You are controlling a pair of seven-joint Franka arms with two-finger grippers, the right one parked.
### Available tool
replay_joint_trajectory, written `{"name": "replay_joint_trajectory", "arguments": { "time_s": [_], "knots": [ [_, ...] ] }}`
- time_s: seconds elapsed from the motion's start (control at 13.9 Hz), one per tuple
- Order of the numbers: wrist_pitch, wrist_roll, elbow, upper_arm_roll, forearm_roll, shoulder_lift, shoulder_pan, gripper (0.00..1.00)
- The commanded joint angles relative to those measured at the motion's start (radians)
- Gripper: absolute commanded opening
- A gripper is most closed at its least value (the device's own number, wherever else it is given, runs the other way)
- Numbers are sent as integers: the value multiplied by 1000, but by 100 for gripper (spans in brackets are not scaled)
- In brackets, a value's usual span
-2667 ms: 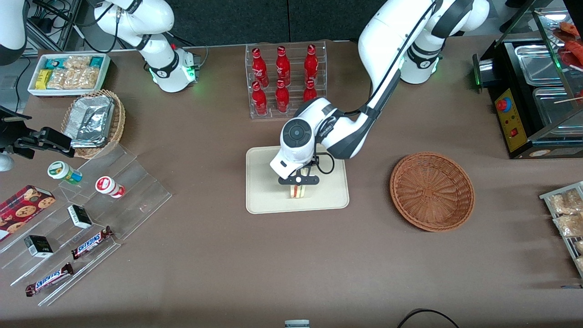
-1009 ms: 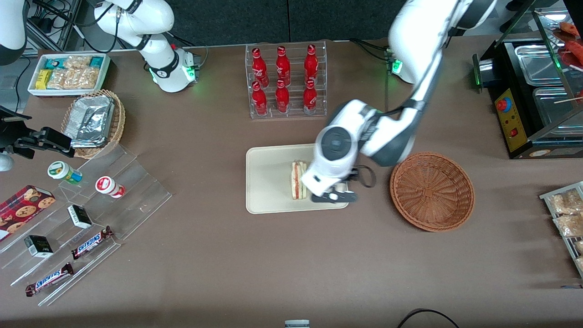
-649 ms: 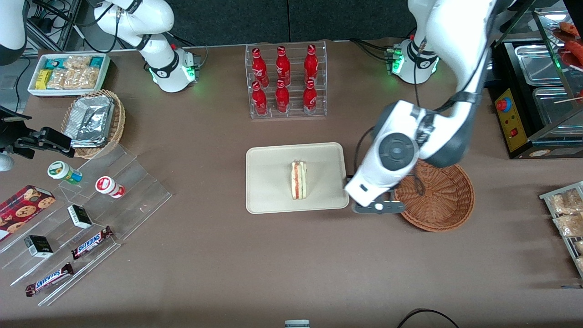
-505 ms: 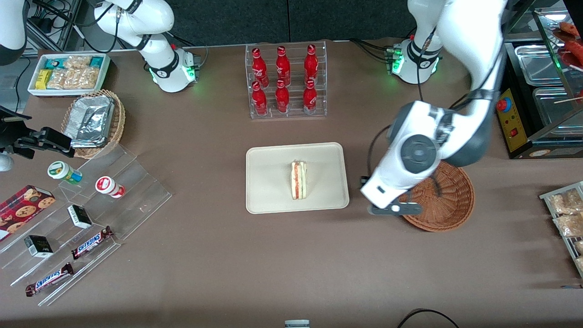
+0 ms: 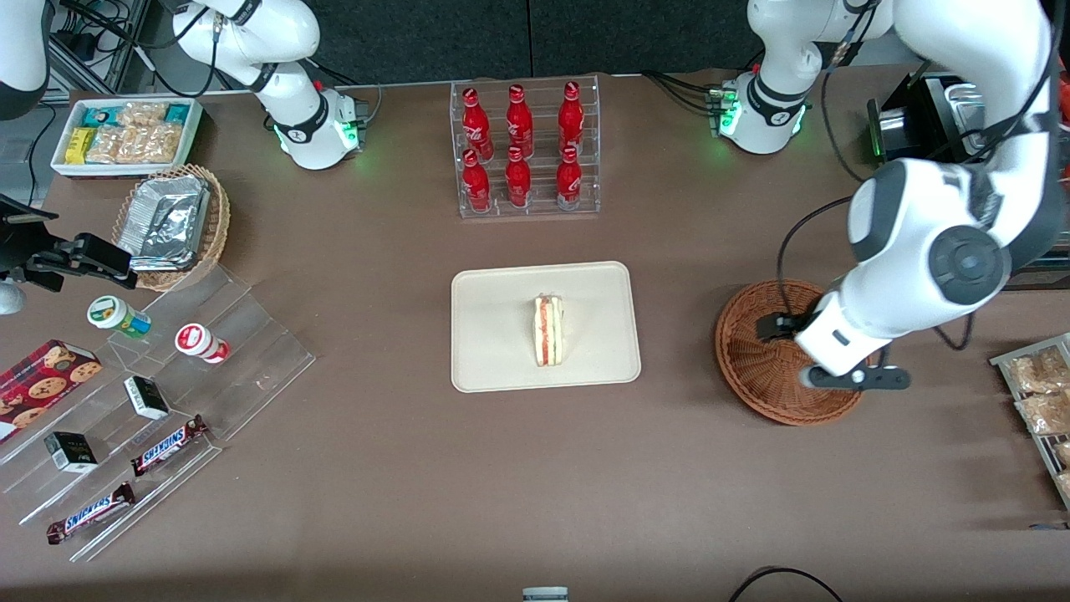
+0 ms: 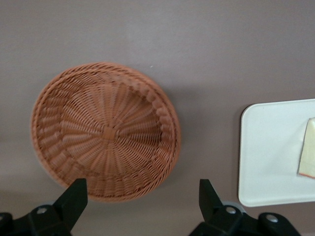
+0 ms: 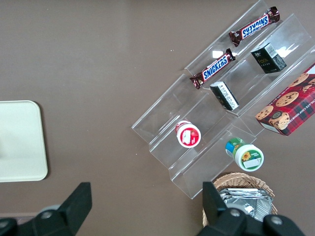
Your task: Place sandwich from basket to tray
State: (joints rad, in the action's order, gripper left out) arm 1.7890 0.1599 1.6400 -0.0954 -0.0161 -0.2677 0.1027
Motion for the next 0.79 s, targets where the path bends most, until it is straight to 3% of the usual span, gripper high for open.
{"name": "replay_joint_trajectory", "arguments": {
  "time_s": [0.0, 0.36, 0.72],
  "knots": [
    [-63, -28, 32, -7, -11, 88, -26, 100],
    [-181, -48, 29, -9, -11, 212, -87, 100],
    [-263, -111, -6, -7, -8, 252, -121, 100]
  ]
}}
